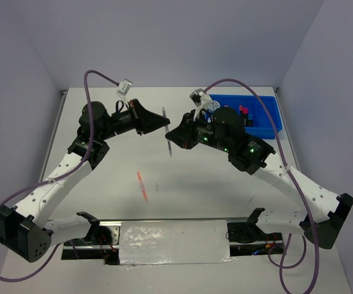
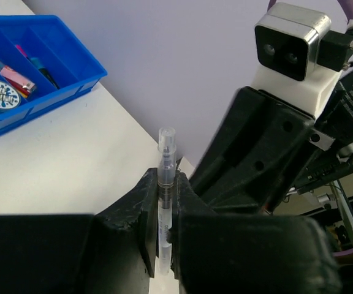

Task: Sort the stationery into containers
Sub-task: Close the pen cap on the pen.

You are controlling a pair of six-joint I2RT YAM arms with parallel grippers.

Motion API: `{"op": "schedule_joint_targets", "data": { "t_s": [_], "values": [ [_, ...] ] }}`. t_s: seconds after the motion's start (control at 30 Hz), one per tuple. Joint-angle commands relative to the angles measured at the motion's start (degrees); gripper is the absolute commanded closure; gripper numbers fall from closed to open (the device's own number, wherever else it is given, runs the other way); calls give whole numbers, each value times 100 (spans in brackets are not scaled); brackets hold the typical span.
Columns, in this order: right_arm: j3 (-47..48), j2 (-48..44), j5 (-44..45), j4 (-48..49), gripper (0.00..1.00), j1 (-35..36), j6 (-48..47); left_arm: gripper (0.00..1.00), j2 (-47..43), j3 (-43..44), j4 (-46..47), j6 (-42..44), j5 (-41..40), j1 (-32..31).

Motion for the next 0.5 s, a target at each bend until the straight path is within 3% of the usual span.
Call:
{"op": "schedule_joint_targets", "data": {
  "t_s": [0.0, 0.03, 0.1, 0.23, 0.27, 0.37, 0.43, 0.47],
  "values": [
    [347, 108, -794, 646, 73, -52, -175, 100, 58, 263, 518, -71, 687, -61],
    [312, 126, -1083, 726, 61, -113, -192, 100, 84, 316, 580, -71, 802, -61],
    [180, 187, -1777, 945, 52, -315, -123, 100, 102, 456, 746, -53, 1030, -52],
    [4, 135, -1983, 1148, 55, -404, 36, 100, 146, 633, 1019, -132, 1487, -52],
    [4, 126, -1991, 1166, 69, -422, 27, 100, 163, 650, 1029, -141, 1514, -52],
    [109, 161, -1983, 1034, 100, -422, -43, 100, 163, 668, 950, -97, 1453, -52],
    [136, 161, -1948, 955, 100, -422, -87, 98, 172, 703, 880, -27, 1401, -52],
    [83, 118, -1921, 964, 100, -422, -78, 80, 155, 773, 714, 86, 1296, -52]
  ]
}}
